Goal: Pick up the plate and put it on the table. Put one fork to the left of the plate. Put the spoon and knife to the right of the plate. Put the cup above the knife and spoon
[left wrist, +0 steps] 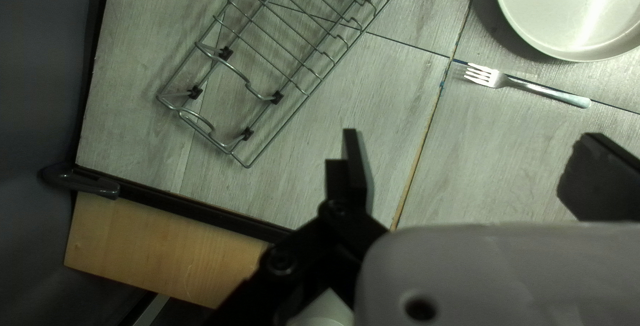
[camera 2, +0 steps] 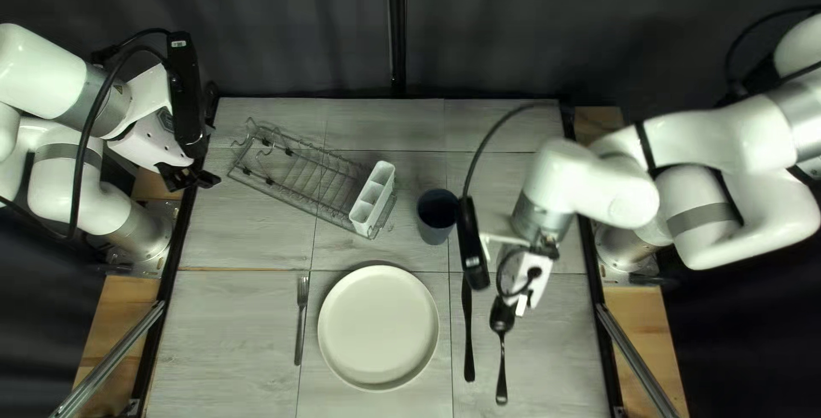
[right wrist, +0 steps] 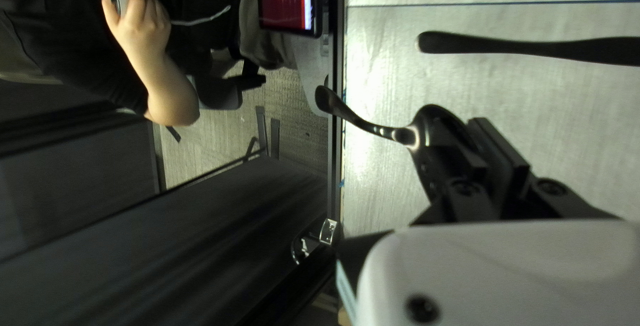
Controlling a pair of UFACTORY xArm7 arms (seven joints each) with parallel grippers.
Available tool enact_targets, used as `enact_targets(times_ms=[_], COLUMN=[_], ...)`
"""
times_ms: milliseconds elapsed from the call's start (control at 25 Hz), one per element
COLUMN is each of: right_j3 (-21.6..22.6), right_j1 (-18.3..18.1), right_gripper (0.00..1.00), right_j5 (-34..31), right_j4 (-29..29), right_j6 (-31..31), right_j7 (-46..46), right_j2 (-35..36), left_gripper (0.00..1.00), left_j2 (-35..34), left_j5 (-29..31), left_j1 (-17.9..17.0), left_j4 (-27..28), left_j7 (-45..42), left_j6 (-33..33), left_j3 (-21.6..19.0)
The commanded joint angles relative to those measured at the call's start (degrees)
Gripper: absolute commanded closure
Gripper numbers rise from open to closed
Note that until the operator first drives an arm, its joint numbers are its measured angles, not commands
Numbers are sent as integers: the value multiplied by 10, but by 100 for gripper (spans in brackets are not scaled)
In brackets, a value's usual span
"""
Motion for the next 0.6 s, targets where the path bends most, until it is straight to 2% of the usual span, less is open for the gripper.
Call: enact_targets(times_ms=[40, 280, 600], right_j3=[-1, -39, -92], right_j1=[20, 29, 16], right_gripper=[100, 100, 100], right_j5=[38, 108, 164], right_j4=[-32, -56, -57], right_j6=[-37, -77, -69], right_j7=[-51, -176, -307], right_j2=[16, 61, 119], left_gripper=[0, 0, 0], left_j2=[0, 0, 0], left_j5=[0, 0, 0], left_j1=[0, 0, 0], left_j4=[0, 0, 0], left_j7=[0, 0, 0], left_j6=[0, 0, 0], left_j3=[0, 0, 0])
